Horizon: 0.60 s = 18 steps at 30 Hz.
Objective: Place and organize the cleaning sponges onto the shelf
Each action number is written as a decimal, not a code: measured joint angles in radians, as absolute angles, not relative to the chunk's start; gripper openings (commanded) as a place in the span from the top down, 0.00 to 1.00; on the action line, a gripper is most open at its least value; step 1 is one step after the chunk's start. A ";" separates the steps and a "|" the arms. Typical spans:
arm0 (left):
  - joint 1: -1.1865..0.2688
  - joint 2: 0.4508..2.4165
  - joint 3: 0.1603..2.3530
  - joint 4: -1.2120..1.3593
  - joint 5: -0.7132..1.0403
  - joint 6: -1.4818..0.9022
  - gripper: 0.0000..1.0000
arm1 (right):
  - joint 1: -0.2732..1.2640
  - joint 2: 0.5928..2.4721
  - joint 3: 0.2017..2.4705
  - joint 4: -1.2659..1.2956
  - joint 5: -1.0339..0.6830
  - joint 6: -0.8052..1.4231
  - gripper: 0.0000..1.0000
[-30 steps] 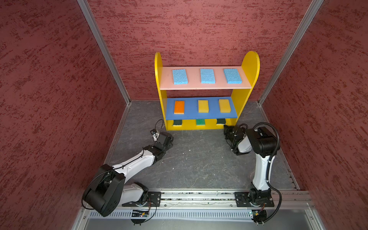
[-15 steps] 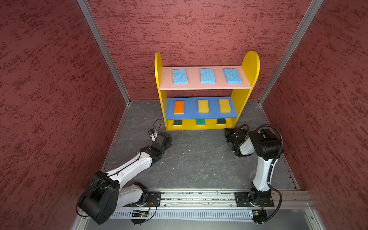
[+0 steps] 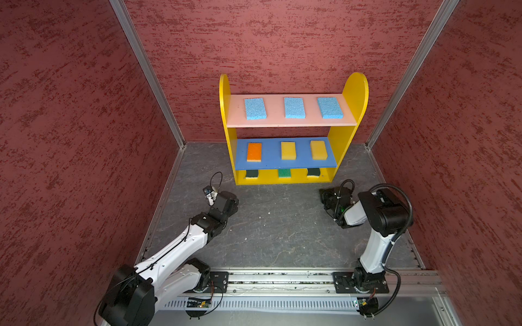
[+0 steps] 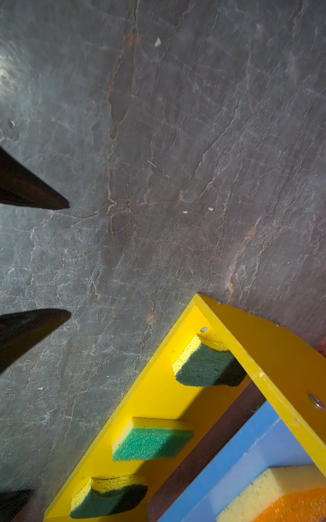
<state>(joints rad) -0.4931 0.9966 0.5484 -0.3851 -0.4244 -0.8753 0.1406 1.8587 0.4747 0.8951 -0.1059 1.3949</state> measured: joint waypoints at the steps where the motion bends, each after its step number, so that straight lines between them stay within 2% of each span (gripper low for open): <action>1: -0.493 0.990 0.548 -0.392 -0.425 -0.873 0.43 | 0.140 1.840 0.475 0.868 -0.106 1.384 1.00; 4: -0.489 0.974 0.548 -0.415 -0.425 -0.857 0.43 | 0.141 1.759 0.476 0.773 -0.106 1.329 0.97; 10: -0.482 0.940 0.548 -0.469 -0.437 -0.831 0.43 | 0.141 1.581 0.481 0.580 -0.099 1.192 0.98; 18: -0.444 0.941 0.574 -0.523 -0.448 -0.759 0.42 | 0.142 1.383 0.503 0.332 -0.038 1.027 0.92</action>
